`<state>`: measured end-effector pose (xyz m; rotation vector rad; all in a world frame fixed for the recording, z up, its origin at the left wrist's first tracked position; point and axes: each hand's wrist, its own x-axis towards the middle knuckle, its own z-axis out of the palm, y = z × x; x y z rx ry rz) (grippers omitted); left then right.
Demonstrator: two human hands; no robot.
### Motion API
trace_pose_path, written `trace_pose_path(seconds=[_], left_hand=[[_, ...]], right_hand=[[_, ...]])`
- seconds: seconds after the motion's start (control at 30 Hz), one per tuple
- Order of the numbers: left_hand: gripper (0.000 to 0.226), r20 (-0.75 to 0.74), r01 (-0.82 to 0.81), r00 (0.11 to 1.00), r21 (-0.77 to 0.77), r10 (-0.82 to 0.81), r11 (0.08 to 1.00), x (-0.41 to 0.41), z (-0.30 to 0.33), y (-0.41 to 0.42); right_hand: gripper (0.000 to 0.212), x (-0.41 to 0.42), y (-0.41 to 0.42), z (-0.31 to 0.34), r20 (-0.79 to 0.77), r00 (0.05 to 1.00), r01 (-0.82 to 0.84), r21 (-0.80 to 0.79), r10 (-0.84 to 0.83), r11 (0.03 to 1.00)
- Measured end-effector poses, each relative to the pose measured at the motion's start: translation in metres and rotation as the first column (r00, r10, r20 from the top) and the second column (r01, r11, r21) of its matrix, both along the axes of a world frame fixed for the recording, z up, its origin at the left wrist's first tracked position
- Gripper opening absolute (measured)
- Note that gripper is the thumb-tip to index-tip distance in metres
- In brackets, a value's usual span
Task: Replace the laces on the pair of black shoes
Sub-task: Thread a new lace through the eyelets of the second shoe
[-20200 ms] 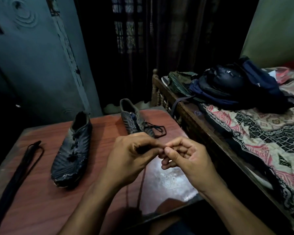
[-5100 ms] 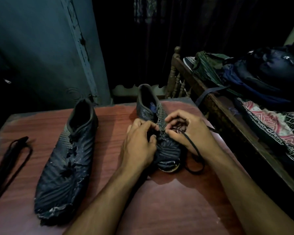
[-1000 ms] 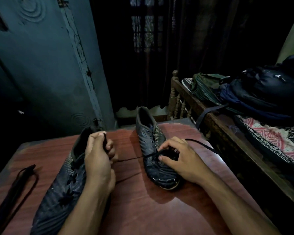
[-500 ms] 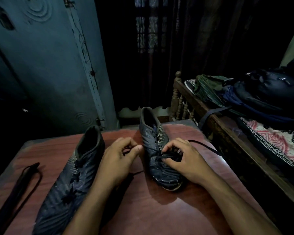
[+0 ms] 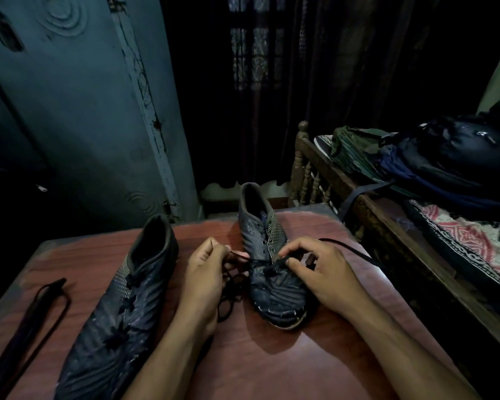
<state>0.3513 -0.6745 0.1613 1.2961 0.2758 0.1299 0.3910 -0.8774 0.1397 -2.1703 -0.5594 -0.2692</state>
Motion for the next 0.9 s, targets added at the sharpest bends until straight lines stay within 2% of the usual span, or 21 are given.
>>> trace_pose_path(seconds=[0.13,0.47,0.77,0.9], left_hand=[[0.029,-0.037,-0.022,0.999,-0.030,0.020,0.999,0.0020,-0.0007,0.0009],[0.026,-0.056,-0.151,0.988,-0.098,0.146,0.984,0.0052,-0.0010,0.0025],[0.029,-0.039,-0.179,0.984,-0.126,0.176,0.976,0.0060,-0.0020,0.0047],[0.028,-0.037,-0.172,0.985,-0.131,0.169,0.976,0.0067,-0.0010,0.0052]], right_hand=[[0.025,-0.0047,0.0018,0.0065,0.061,0.998,-0.002,0.029,0.000,1.000],[0.024,-0.0046,0.0026,0.0084,0.076,0.997,-0.016,-0.014,0.017,1.000],[0.023,-0.0058,0.0029,0.0081,0.117,0.991,-0.071,0.004,0.070,0.997],[0.027,-0.0041,0.0018,0.0083,0.073,0.987,-0.140,-0.005,0.140,0.990]])
